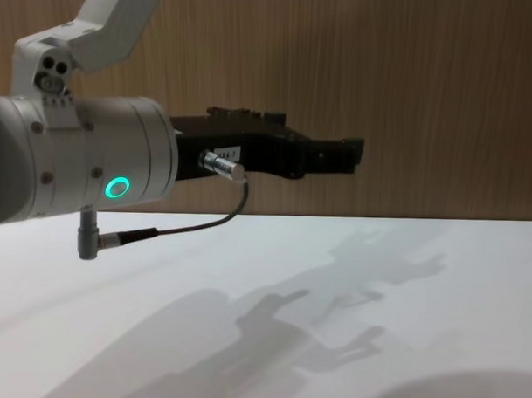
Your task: Pick up the straw with one hand, pass it to the other hand, and insert it into the cup.
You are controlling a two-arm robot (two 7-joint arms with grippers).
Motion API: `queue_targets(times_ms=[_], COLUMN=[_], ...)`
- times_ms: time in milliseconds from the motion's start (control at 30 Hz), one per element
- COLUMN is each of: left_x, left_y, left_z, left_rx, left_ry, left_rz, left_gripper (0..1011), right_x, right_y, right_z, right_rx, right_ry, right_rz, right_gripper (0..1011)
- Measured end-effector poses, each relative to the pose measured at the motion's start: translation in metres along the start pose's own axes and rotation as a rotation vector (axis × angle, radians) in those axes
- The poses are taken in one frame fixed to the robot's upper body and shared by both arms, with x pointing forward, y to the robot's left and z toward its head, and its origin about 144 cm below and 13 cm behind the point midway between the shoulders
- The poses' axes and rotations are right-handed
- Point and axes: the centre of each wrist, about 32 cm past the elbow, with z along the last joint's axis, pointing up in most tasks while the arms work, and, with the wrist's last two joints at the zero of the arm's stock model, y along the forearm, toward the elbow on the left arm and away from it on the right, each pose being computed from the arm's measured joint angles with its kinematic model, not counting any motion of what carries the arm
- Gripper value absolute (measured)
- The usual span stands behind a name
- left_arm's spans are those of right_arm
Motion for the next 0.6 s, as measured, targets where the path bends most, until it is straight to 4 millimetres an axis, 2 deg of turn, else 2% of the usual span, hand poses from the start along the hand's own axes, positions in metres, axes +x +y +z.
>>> queue_targets(times_ms=[600], left_x=[-0.007], left_y=[-0.016], left_z=[0.007], left_rx=[-0.07], left_ry=[-0.014], left_rz=[0.075], left_gripper=[1003], right_x=[-0.03], right_y=[-0.034], right_z=[-0.006], right_rx=[0.03], right_ry=[-0.045], right_rz=[0.029], right_gripper=[1001])
